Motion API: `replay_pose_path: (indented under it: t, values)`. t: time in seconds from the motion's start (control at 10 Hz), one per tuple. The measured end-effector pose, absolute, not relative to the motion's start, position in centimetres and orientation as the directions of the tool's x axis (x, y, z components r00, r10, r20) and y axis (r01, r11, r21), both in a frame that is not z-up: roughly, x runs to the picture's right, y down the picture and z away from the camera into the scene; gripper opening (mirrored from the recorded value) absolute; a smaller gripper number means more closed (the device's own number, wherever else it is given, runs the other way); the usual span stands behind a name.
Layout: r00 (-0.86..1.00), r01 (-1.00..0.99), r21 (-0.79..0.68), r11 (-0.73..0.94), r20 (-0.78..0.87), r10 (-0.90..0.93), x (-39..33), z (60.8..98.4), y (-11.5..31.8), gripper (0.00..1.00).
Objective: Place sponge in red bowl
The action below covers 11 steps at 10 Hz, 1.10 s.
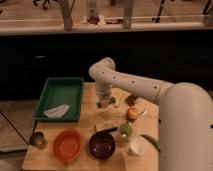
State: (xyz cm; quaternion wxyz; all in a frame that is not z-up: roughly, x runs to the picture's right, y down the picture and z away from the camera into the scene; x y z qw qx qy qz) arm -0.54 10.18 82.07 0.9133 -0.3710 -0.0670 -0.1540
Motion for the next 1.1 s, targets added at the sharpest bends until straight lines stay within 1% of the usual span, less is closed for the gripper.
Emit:
replay_pose_path:
  t: [0.5,1.1]
  values:
    - [0.908,0.419,-0.639,0.645,0.283,-0.309,-2.0,79.9,11.9,0.02]
    - [0.844,0.536,-0.579,0.614,0.354,-0.403,-4.1,77.0,13.8,0.02]
